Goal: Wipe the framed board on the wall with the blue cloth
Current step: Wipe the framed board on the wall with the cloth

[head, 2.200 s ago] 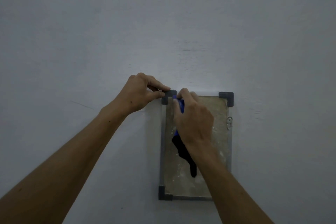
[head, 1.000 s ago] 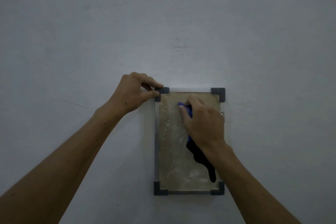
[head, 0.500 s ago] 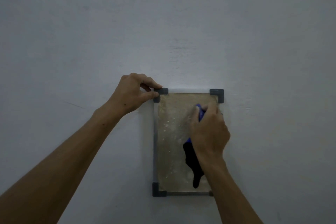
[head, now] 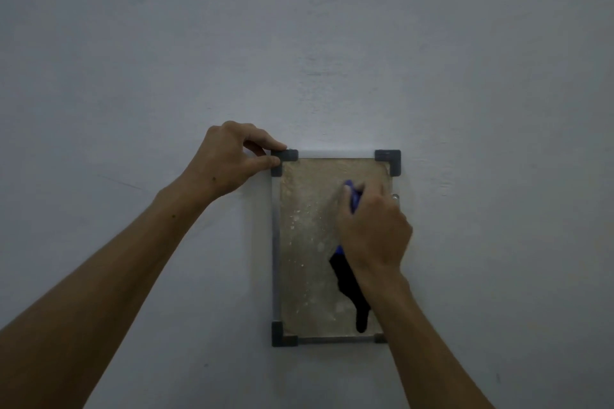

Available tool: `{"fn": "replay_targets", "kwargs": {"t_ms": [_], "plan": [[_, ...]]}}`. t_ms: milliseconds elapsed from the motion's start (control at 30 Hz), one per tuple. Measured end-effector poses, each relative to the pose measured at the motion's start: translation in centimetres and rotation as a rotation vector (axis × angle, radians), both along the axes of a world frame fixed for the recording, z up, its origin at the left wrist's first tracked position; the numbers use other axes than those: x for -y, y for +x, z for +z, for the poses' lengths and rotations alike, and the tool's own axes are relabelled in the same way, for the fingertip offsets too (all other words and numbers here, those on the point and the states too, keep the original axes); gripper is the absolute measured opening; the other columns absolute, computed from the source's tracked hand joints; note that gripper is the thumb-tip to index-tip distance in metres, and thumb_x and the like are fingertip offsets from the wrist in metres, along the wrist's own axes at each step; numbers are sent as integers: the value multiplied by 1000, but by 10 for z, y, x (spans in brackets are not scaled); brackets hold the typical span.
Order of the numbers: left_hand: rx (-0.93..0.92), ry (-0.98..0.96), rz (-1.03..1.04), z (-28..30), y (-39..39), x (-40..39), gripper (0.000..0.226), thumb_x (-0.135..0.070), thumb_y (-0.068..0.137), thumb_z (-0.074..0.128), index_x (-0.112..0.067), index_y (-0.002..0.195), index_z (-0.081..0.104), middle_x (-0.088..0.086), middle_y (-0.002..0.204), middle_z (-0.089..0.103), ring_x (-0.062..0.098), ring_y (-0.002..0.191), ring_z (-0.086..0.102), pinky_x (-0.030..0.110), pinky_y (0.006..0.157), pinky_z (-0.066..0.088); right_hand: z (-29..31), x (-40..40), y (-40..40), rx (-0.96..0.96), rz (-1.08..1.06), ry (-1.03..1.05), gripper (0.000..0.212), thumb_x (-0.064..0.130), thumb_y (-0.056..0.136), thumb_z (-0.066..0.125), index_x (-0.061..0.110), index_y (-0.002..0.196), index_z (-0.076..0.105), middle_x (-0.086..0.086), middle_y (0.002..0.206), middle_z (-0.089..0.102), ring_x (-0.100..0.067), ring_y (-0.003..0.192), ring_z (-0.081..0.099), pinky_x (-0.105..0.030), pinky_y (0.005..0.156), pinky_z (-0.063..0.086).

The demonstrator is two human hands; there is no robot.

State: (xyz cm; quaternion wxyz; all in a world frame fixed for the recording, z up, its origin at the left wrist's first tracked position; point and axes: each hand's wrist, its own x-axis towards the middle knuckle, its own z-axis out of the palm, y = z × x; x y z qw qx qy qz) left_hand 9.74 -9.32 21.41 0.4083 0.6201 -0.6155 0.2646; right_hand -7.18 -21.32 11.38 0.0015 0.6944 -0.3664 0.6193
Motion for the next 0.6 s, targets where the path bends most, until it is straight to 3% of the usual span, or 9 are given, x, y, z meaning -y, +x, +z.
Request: {"fn": "replay_targets", "kwargs": {"t_ms": [133,333,467,600], "plan": [[-4,-14,3,0,-2,1,24,-18,82,81,-22,106,79,-3,99,75,9,91,67,19,83,49,3,-5,2,107,-42,37,20,31,100,52,14,89,55,0,75,56,-15,61,54,-29,56,48],[8,10,22,2,-4,0,25,-18,82,80,-22,107,78,-4,100,74,8,91,67,22,84,49,14,-36,52,-157,114,-209,16,27,102,52,17,91,58,4,71,54,-8,52,44,-22,49,35],[10,10,20,2,-2,0,25,-19,82,80,-23,107,78,-4,100,74,7,90,67,21,82,49,15,-23,37,-195,125,-194,21,34,103,46,18,93,56,4,75,54,-10,56,50,-25,52,44],[7,0,9,1,-1,2,26,-18,82,80,-21,108,78,-2,100,74,8,88,66,19,80,47,16,0,4,24,20,-81,23,33,102,49,17,88,56,3,74,56,-14,59,54,-31,57,52]]}}
